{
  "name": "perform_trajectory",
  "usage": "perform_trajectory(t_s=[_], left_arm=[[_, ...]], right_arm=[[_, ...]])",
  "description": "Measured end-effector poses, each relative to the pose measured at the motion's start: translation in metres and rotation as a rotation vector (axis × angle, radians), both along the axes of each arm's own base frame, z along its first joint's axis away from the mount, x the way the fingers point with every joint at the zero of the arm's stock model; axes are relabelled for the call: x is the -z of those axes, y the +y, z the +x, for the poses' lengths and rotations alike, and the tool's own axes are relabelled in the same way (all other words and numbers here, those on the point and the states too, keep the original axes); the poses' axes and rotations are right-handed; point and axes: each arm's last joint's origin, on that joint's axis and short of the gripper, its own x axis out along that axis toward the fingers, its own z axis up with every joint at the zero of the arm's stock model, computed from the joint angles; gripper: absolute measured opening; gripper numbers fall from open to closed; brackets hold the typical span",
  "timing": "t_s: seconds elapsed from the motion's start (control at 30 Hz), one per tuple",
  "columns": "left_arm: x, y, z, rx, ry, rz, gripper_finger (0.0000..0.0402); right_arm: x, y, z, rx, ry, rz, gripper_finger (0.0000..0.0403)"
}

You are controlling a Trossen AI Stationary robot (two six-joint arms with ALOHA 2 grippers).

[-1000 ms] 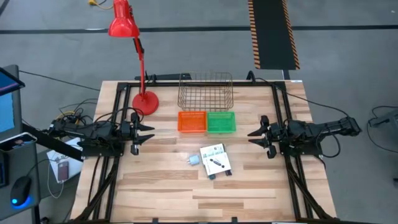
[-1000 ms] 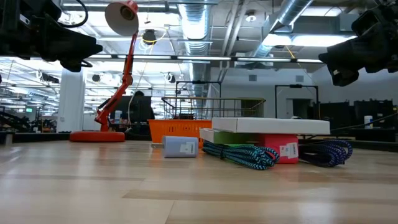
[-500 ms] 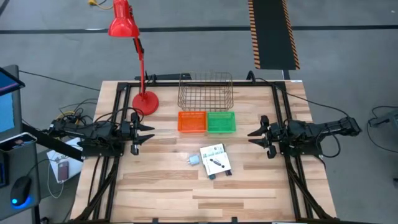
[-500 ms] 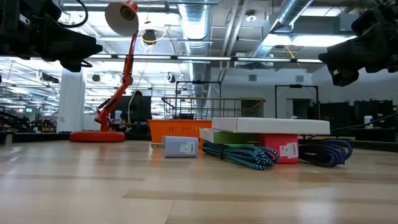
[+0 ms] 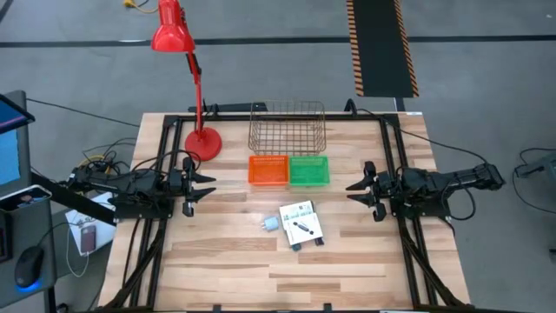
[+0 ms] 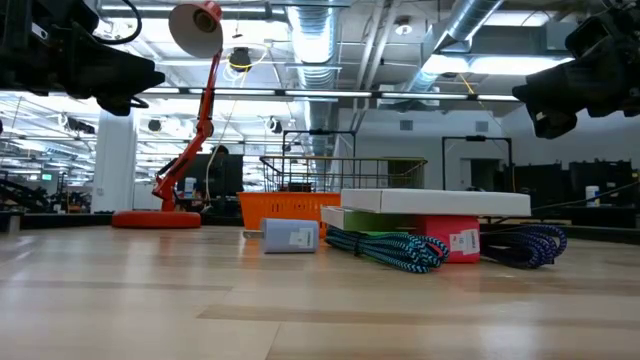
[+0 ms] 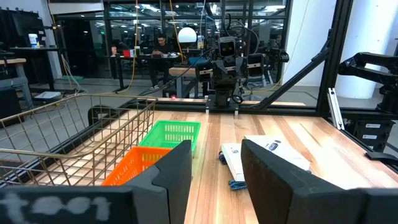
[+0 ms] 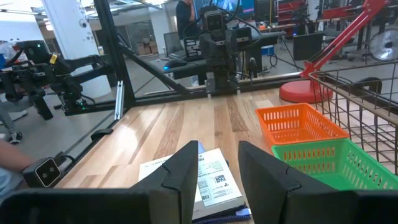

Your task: Pick and place items into bin

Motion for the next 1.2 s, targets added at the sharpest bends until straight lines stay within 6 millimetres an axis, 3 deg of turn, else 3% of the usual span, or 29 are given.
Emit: perform_trajectory(t_s=[1.03, 1.2], left_arm=[[0.0001, 0.0, 0.0, -0.001, 0.0, 0.0, 0.0128], [0.0, 0.0, 0.0, 0.0, 0.0, 0.0, 0.0128]], right_arm=[[-0.0004, -0.0002, 0.0001, 0.003, -0.004, 0.001, 0.0108], [-0.002, 0.0, 0.0001, 0.004, -0.012, 0.097, 0.0108]])
